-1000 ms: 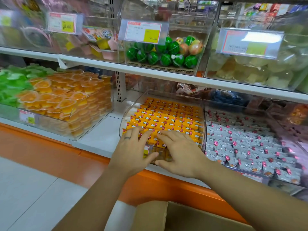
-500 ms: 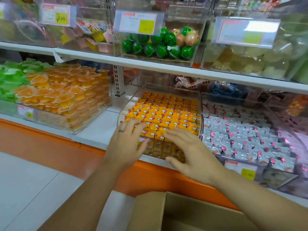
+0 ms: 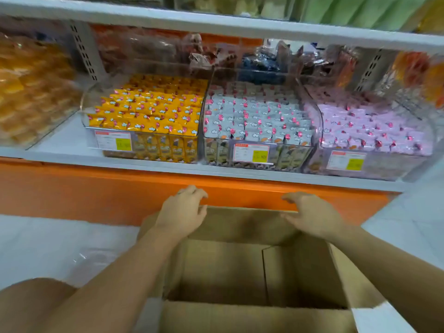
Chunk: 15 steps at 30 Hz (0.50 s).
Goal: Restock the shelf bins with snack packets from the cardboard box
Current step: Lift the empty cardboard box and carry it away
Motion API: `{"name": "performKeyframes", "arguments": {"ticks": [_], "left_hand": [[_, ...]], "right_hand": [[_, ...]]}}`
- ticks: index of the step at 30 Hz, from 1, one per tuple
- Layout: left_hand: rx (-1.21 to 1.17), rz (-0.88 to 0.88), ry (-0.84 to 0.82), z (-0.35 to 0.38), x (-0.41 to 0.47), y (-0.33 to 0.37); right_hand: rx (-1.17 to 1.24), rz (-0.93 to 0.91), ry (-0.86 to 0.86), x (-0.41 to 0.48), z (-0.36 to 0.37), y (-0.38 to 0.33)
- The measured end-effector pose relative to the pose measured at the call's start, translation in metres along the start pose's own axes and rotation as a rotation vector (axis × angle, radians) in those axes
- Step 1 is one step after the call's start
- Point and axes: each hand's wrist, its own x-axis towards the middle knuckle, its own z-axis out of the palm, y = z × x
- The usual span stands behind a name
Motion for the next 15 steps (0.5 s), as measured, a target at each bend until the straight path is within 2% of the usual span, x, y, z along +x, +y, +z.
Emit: {"name": "performKeyframes", "arguments": {"ticks": [3,5,7,11,15], "left_hand": [[0.084,-0.208,-0.196,0.028,-0.015,0.002],[0.122,-0.321,-0.315,0.046,-0.024,0.005],[0.132,-0.386,-0.404,0.063,-0.031,0.004],[0.282,-0.333,-0.446,0.08,-0.041,-0.005],[0.189,-0.402,-0.418,0.082,-0.048,0.0]], "right_hand": [[-0.062,0.196,-0.129,-0.017,0.022,0.037],[-0.169,0.256,-0.218,-0.029,0.036,0.052],[-0.172,0.301,-0.291,-0.035,0.054,0.061],[-0.056,0.388,-0.293,-0.031,0.098,0.086],[-0.119,0.401,-0.316,-0.035,0.118,0.093]]}}
